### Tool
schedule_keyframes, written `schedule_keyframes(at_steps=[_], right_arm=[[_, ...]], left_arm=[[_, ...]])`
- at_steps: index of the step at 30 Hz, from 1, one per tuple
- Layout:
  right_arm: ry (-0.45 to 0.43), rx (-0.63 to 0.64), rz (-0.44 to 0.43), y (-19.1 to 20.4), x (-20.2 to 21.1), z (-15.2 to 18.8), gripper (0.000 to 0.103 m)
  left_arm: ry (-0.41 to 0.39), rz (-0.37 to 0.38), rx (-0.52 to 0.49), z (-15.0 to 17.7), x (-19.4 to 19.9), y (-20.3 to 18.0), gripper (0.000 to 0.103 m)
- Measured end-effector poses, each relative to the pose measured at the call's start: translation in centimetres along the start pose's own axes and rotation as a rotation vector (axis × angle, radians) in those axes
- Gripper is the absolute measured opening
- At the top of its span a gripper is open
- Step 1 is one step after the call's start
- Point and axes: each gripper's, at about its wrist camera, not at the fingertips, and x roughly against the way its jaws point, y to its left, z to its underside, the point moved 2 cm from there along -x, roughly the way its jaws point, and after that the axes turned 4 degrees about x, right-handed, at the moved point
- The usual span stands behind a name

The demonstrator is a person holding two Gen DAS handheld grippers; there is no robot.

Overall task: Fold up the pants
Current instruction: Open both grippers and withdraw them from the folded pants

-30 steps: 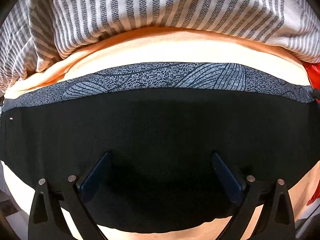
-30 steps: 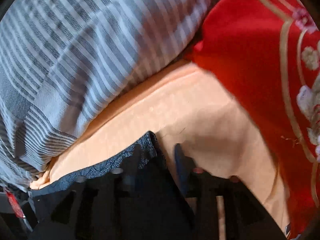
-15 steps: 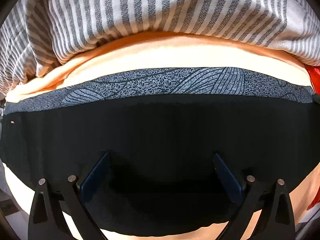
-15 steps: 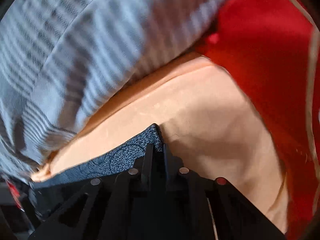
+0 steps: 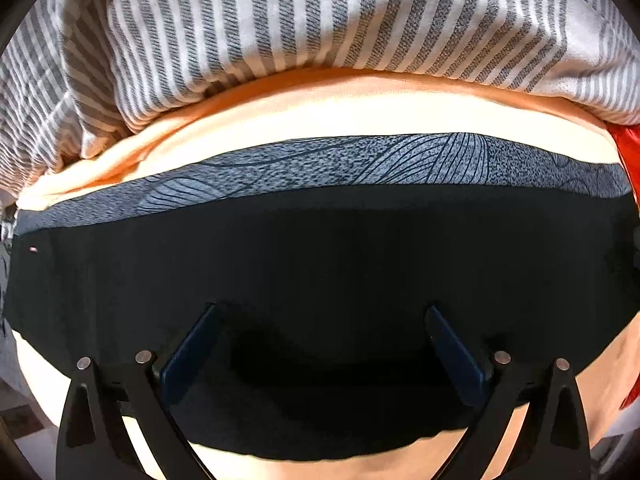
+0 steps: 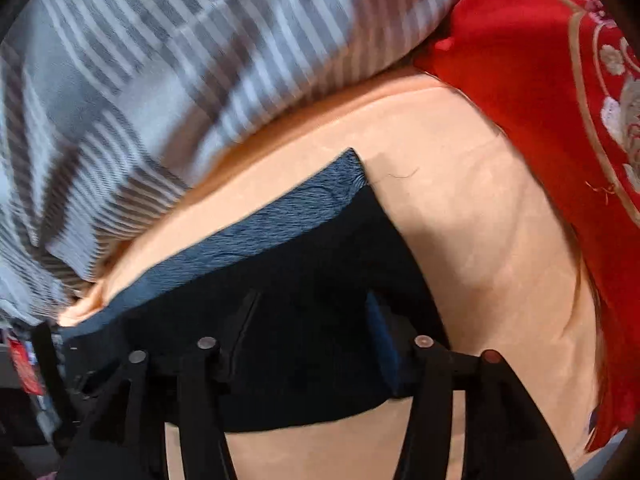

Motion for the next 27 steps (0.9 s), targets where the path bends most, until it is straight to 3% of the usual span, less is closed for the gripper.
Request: schedule_keyframes(at_steps=[5, 14, 18, 23, 27], right_arm=[[0.0, -0.026, -0.031, 0.3, 1.9, 1.9, 0.065], [0.074, -0.012, -0.064, 1.3, 3.1, 7.6, 0.066], [0.072, -0.012, -0.069, 2.4, 4.1, 9.7, 0.066], [0.069, 0.003, -0.066, 5.0, 4.9, 13.6, 0.066], [0.094, 0.035, -0.07, 8.3, 4.7, 17.5, 0.066]], left_arm=[[-0.021, 0.003, 0.019, 1.3, 2.5, 2.9, 0.102], [-0.045, -0.106, 0.088, 6.4, 6.2, 12.8, 0.102], [-0.023, -0.142, 0.117, 10.5, 7.0, 17.1, 0.102], [0.017, -0.169, 0.084, 16.5, 6.2, 21.2, 0.102], [0.048, -0.155, 0.154, 21.0, 5.3, 25.6, 0.102]])
